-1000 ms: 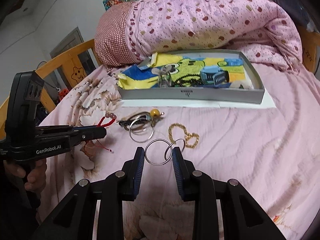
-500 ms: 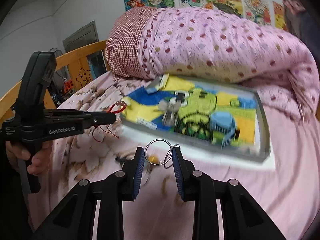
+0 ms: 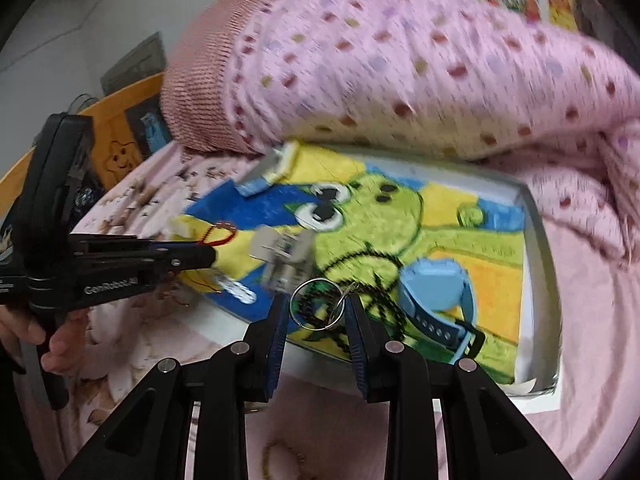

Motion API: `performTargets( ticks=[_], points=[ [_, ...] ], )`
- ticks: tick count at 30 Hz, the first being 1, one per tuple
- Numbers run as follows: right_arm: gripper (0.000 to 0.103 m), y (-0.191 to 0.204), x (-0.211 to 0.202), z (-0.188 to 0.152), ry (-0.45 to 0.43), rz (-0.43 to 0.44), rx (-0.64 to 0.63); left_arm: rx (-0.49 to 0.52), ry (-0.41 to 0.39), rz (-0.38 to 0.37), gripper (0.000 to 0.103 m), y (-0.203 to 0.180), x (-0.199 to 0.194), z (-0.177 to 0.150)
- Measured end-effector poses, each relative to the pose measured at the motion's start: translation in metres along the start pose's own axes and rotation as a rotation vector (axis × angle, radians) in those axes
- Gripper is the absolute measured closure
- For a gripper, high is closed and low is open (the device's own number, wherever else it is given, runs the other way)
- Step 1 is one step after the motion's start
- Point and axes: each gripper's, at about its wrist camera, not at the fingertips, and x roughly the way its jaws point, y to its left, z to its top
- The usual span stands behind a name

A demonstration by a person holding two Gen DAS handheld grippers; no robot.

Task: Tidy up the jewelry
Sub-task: 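Carry the red bracelet into the tray with the left tool while the right tool carries the rings there, then open both tools and lift them away from the tray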

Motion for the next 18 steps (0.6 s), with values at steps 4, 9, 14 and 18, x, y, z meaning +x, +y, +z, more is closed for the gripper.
performTargets(
  ticks=[4,9,14,18],
  points=[
    [0.075,-0.007,0.005,-0.003,0.022,-0.008,0.027,-0.023,0.045,0.0,0.098,0.007,0.011,0.001],
    [0.074,-0.003,0.006,-0.005,0.037,-0.016,0.01,-0.019,0.064,0.03,0.098,0.006,0.014,-0.001],
    [0.062,-0.001,0.003,-0.007,0.037,-0.027,0.001,-0.025,0.065,0.047,0.086,0.005,0.011,-0.001],
    [0.059,0.0,-0.008,-0.009,0.017,-0.032,0.0,-0.047,0.041,0.055,0.064,0.005,0.0,0.001]
  ],
)
